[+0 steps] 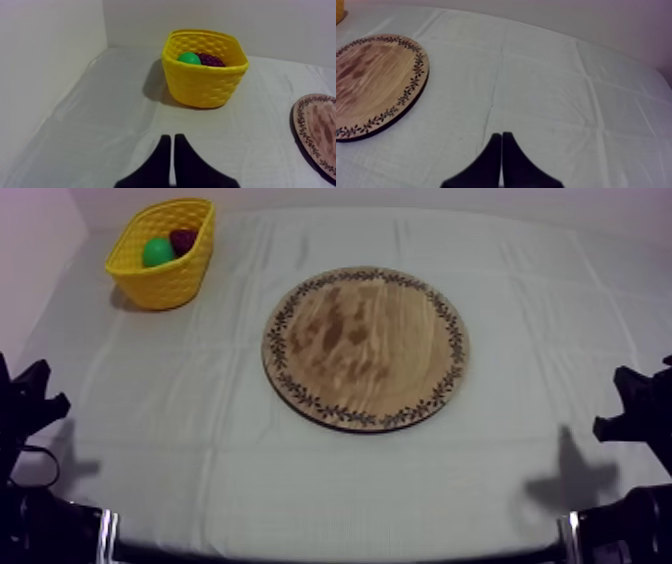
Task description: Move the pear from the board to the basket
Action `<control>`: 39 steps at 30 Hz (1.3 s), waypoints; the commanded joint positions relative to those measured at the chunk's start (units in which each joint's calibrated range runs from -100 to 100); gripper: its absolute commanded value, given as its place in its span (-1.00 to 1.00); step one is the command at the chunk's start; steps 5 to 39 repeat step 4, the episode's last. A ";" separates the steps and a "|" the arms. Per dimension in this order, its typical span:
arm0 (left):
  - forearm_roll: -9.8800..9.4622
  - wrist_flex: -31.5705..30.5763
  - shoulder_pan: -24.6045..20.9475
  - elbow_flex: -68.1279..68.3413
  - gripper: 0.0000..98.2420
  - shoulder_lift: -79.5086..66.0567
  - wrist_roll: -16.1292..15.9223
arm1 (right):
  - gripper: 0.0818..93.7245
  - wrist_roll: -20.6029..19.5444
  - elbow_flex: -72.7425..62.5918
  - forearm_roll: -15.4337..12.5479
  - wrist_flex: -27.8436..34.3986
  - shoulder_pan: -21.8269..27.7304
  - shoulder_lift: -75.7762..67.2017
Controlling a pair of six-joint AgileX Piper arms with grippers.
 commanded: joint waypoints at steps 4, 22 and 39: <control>0.47 0.56 0.06 0.04 -1.00 -0.04 0.10 | -0.99 0.00 0.05 0.01 0.02 -0.03 0.01; 0.47 0.56 0.06 0.04 -1.00 -0.04 0.10 | -0.99 0.00 0.05 0.01 0.02 -0.03 0.01; 0.47 0.56 0.06 0.04 -1.00 -0.04 0.10 | -0.99 0.00 0.05 0.01 0.02 -0.03 0.01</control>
